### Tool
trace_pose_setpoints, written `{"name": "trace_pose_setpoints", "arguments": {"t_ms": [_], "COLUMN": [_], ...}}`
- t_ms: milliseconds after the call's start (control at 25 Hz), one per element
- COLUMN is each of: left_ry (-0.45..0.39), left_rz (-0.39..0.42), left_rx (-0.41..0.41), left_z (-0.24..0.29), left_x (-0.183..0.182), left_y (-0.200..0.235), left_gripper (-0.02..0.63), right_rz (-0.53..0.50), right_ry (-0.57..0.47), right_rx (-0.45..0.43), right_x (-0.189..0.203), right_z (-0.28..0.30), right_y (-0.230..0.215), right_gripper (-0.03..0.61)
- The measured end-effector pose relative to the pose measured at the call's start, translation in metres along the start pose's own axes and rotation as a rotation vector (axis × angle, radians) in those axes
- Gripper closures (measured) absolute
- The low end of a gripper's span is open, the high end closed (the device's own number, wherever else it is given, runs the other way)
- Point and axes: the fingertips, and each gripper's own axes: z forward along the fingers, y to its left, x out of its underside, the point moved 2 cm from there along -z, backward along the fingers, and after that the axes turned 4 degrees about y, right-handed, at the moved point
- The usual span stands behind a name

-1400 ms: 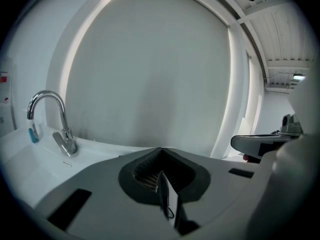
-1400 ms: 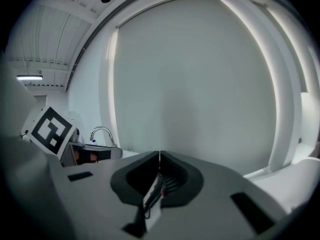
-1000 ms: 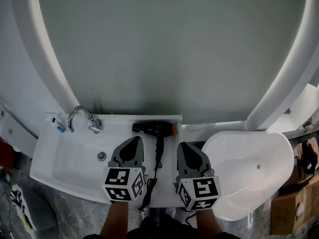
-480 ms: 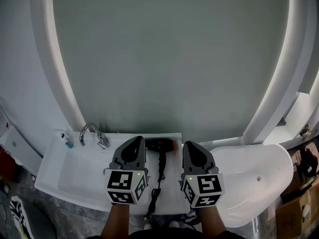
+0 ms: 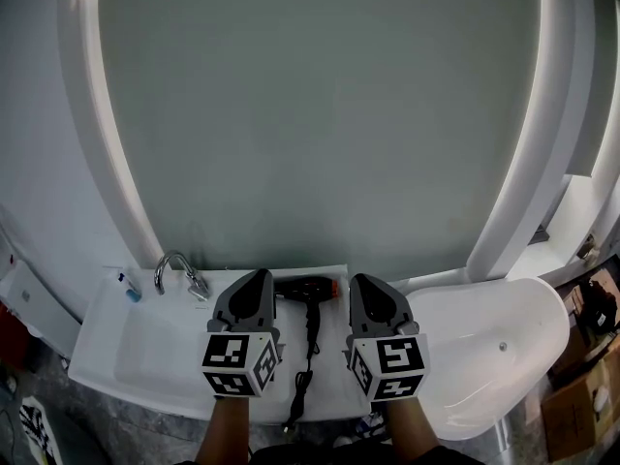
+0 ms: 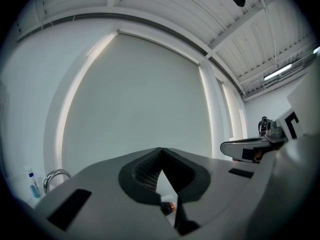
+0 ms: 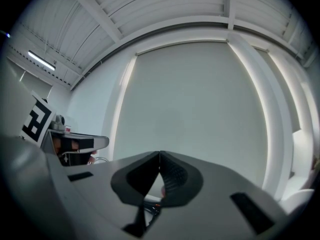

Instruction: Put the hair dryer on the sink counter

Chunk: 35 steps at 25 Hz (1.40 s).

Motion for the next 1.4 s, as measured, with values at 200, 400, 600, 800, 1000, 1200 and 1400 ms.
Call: {"name": "trace_pose_setpoints", "arguments": {"t_ms": [200,400,600,800,1000,1200,1400], "left_ry": [0.004,0.008,0.017,0.033,0.047,0.054,0.070], "left_rz": [-0.004,-0.005,-0.001,0.002,-0.009,-0.007,-0.006], "left_rx": [0.000,-0.001,-0.009,-0.014,-0.016,-0.018,-0.034], "left_z": [0.001,0.003,0.006,0.007,0.009,0.011,0.017], "left_x": [0.003,0.005,0.011,0.017,0.023,0.028,0.034], "left_y": [0.000,0.000,0.001,0.004,0.005,0.003,0.004], "left_gripper": [0.604,0.604,0.604,0.604,0.604,0.604,0.604], "right_rz": [0.004,-0.008,0.002,0.005,-0.001,0.007,0.010], "right_ry": [0.003,0.011,0.019,0.038,0.049,0.049,0.048], "right_rx": [0.010,0.021,0.015,0.008,0.007,0.012,0.018], "right_x": [0.002,0.006,0.009,0.015,0.020,0.022,0.024], "right_z": [0.000,0.001,0.003,0.006,0.008,0.009,0.012], "right_y": [-0.004,-0.006,-0.006,-0.003,-0.003,-0.009,-0.016], "right_gripper": [0.557,0.557,0.557,0.557,0.557,0.557,0.557]}}
